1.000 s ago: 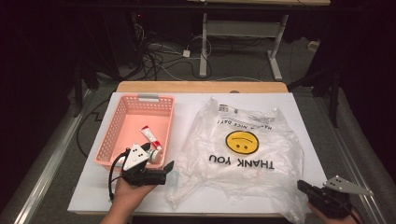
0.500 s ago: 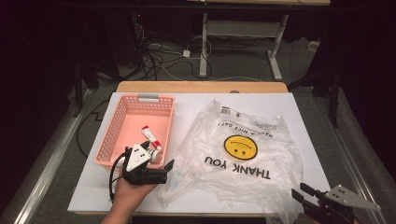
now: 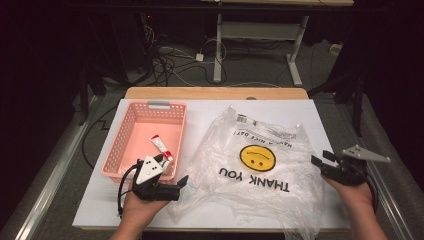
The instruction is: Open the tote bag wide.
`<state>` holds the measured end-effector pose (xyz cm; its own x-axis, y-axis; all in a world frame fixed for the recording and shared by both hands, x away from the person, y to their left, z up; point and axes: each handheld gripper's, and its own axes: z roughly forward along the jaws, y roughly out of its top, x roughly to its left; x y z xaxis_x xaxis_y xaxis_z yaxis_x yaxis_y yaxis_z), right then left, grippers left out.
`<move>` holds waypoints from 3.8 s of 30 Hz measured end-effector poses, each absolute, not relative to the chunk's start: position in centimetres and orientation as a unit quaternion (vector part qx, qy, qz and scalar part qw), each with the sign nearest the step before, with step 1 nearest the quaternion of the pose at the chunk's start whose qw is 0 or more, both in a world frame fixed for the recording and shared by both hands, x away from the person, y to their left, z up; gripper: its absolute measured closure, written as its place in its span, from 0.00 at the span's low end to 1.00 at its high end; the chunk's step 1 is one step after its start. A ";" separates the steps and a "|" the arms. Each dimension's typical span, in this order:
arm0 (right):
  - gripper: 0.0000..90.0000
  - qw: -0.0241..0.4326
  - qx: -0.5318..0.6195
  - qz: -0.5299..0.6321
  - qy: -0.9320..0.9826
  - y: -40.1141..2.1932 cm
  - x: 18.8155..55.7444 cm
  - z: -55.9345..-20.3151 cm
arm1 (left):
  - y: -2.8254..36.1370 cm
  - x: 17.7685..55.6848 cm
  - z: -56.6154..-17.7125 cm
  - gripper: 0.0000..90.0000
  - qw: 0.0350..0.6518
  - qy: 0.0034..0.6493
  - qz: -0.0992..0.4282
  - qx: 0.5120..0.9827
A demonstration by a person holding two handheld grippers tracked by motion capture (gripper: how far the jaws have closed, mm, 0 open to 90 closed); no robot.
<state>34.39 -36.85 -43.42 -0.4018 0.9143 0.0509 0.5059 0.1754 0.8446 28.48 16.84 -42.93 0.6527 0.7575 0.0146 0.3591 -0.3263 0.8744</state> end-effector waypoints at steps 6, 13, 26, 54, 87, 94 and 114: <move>0.52 0.244 0.509 0.404 0.720 -36.3 40.1 -44.4 | 17.1 28.6 -42.9 0.00 0.462 0.375 0.202 0.778; 0.48 0.205 0.531 0.380 0.729 -36.6 45.8 -44.6 | 17.2 28.3 -42.5 0.00 0.471 0.374 0.201 0.773; 0.97 0.190 0.523 0.334 0.760 -35.4 47.7 -47.3 | 17.0 28.5 -42.9 0.00 0.472 0.371 0.197 0.775; 0.99 0.285 0.601 0.354 0.658 -41.3 40.2 -46.5 | 18.7 29.1 -41.7 0.00 0.484 0.388 0.206 0.757; 0.00 0.275 0.479 0.434 0.711 -37.3 30.5 -44.8 | 19.0 27.9 -43.0 0.00 0.490 0.385 0.197 0.757; 0.00 0.266 0.460 0.448 0.719 -36.1 29.4 -44.3 | 19.0 27.8 -43.0 0.00 0.490 0.383 0.205 0.756; 0.00 0.226 0.388 0.463 0.764 -26.6 33.0 -42.4 | 19.0 28.0 -43.2 0.00 0.490 0.383 0.201 0.757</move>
<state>32.96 -26.61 -42.36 -0.5966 0.8024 0.0142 0.3835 0.2695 0.8833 27.98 18.98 -43.22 0.6258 0.7767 -0.0714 0.3822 -0.2256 0.8961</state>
